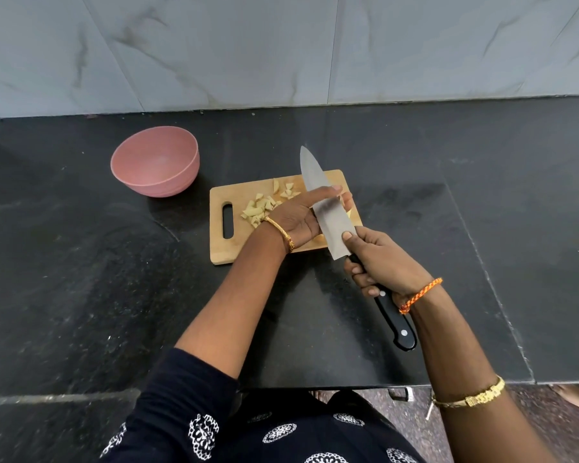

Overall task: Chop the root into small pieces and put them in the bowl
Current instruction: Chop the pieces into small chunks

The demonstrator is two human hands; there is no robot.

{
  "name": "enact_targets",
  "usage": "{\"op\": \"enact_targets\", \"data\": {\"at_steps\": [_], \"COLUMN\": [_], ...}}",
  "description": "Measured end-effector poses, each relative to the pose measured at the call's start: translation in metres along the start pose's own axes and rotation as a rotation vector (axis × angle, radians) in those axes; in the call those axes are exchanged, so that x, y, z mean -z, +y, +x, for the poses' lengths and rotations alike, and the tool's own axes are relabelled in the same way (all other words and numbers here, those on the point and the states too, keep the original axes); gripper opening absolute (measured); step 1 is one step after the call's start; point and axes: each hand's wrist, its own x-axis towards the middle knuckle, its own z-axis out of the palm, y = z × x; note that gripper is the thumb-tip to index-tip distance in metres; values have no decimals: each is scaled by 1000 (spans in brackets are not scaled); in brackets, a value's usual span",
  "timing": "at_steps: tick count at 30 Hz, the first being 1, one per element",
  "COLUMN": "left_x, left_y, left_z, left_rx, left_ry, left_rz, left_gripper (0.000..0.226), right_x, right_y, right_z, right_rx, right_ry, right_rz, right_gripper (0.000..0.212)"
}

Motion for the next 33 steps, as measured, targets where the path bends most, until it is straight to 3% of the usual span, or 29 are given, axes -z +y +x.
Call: {"op": "enact_targets", "data": {"at_steps": [5,10,16,23,28,33], "left_x": [2,10,32,36,16,9], "left_y": [2,24,28,-2,-24,-26], "left_z": [6,6,8,9,31,45], "left_rx": [-17,-76,-438,-656,-576,-488], "left_ry": [112,204,473,463,439,466], "left_rz": [-134,89,844,1220,1749,1786], "left_gripper": [52,37,21,20,32,26], "right_x": [-2,11,36,36,32,30], "right_y": [-2,-8,15,25,24,30], "right_z": [0,3,19,24,26,25], "right_rx": [23,117,10,-75,-59,11], "right_ry": [-6,163,463,456,466,502], "right_rz": [27,44,-449,-581,-617,-714], "right_gripper": [21,25,30,27,27,23]}}
